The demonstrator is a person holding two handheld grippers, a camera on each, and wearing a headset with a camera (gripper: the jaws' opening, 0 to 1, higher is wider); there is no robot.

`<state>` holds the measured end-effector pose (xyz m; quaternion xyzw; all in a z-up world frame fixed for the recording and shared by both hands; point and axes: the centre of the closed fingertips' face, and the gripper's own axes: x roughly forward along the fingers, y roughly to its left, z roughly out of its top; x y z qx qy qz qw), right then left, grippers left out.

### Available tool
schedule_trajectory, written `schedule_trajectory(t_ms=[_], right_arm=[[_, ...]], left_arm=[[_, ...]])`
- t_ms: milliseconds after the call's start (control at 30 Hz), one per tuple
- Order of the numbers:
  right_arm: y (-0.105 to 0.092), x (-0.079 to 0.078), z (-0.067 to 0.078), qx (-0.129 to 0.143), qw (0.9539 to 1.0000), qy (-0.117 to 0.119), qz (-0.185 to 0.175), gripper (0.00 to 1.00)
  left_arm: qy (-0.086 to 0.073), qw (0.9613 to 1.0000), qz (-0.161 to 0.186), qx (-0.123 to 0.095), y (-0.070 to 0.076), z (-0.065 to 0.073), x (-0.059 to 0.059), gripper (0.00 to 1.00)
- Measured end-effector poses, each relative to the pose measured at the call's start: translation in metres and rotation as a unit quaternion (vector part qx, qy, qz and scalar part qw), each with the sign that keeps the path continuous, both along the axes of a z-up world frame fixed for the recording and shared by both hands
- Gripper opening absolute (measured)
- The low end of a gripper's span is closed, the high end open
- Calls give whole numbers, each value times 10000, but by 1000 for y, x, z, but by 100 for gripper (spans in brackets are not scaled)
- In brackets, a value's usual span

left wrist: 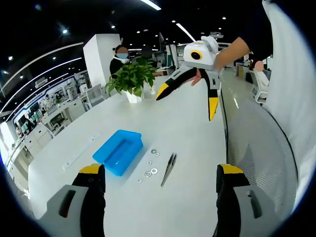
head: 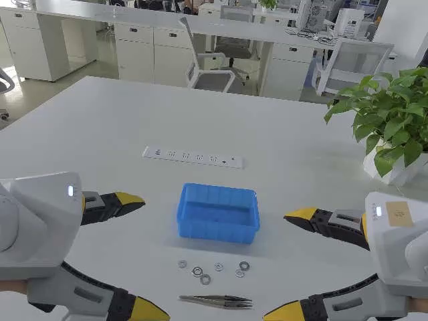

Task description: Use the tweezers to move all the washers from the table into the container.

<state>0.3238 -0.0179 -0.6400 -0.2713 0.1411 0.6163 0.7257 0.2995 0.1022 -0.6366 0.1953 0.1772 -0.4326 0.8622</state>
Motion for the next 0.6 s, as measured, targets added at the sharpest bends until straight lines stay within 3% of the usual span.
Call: schedule_trajectory(t_ms=[600], right_arm=[[-5,1,0,43,9999,-15,-129,85]], left_arm=[[-25,10000,8,77,-2,-2,-6,99]])
